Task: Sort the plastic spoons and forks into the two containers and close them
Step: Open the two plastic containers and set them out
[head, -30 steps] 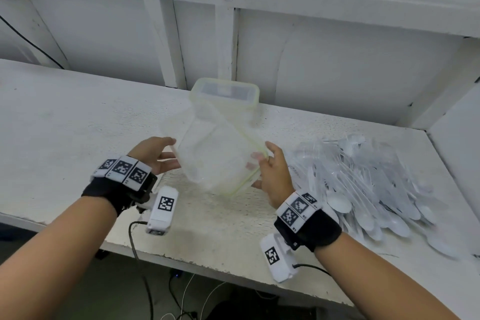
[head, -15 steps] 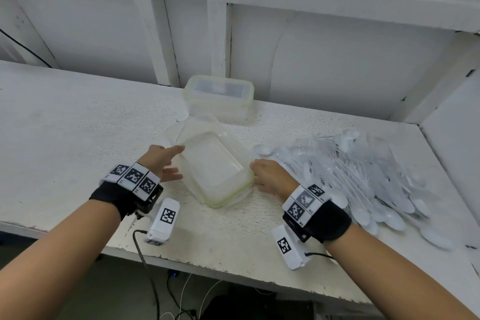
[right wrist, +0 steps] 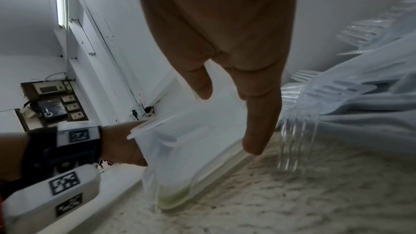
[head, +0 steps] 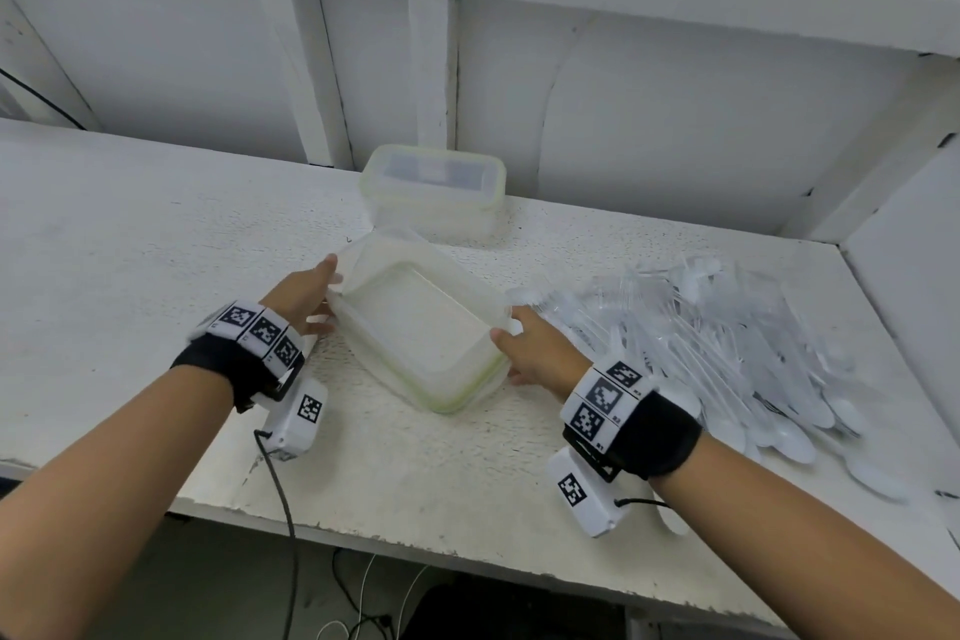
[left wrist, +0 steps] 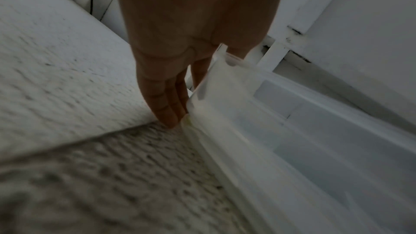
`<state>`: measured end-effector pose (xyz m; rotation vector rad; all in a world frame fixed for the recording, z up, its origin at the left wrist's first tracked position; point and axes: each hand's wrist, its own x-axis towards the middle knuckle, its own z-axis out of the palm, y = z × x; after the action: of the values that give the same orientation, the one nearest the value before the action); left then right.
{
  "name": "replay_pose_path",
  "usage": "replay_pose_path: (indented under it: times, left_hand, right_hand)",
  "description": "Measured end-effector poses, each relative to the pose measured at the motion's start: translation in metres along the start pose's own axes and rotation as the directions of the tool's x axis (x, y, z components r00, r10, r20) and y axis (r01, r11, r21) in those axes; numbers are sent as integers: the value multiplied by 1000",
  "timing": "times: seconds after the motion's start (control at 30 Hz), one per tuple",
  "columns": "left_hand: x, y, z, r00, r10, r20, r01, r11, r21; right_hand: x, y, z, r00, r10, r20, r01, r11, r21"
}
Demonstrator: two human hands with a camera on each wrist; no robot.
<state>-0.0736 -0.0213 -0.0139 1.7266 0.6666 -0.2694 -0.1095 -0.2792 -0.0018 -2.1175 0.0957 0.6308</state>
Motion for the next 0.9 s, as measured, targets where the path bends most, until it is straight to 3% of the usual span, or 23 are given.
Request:
replay_pose_path:
  times: [0.2,0.4,0.53,0.63,0.77,0.9]
  left_hand:
    - [-11,-23,-18,999,-1,39,2,1000,-27]
    - [-16,-33,-31,995,-10,99,12,1000,-18]
    - [-9,-21,-39,987,-25,162,8,995,104]
    - [-1,0,-46,981,-34,190,-19,963,267]
    - [24,39,-45,988,122,99,-147,939,310]
    - [68,90,-28,964,267,0,-257,927,273]
  right_hand:
    - [15,-13,-9,997,-61,-53,58,997,-53]
    - [30,-16,-14,998,-64,11,65,978,-197]
    - [27,-22,-36,992,-100,74,121,913,-390]
    - [25,-34,-57,981,-182,63,191,876,-442]
    - [42,-54,-82,957,-289,33,272,847,-457]
    - [85,-73,-97,947,-321,4,286,840,-461]
